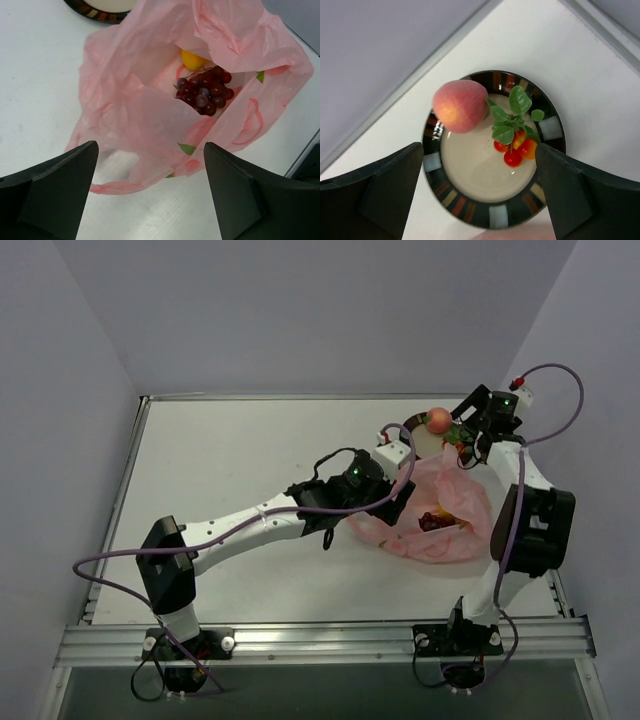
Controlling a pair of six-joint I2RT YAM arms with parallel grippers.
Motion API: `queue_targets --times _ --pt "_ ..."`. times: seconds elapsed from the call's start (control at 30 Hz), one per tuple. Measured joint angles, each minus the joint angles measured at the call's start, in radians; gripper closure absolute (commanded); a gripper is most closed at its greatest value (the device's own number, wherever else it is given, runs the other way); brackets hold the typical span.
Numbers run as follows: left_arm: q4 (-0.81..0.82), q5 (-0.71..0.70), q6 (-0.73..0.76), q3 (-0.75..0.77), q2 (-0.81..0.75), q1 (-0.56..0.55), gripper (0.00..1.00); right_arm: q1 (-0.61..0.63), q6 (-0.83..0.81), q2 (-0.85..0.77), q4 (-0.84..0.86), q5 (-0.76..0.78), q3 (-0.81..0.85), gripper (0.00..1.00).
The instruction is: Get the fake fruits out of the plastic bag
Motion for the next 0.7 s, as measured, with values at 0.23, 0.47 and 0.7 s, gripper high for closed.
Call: queue_targets --times 0.23,0.47,0.7 --pt "0.023 -0.032 -0.037 -0.044 0.005 -0.033 0.19 0.068 0.0 -0.442 -0.031 0.086 -0.189 0.19" --pt "0.055 -0.049 -0.071 -0.025 0.116 -0.027 0.12 0.417 -0.027 -0.848 -0.127 0.233 -0.346 0.54" --pt "0.096 -0.023 -0.121 -0.014 0.244 -0.015 0.09 0.645 0.013 -1.031 -0.359 0.435 -0.457 0.72"
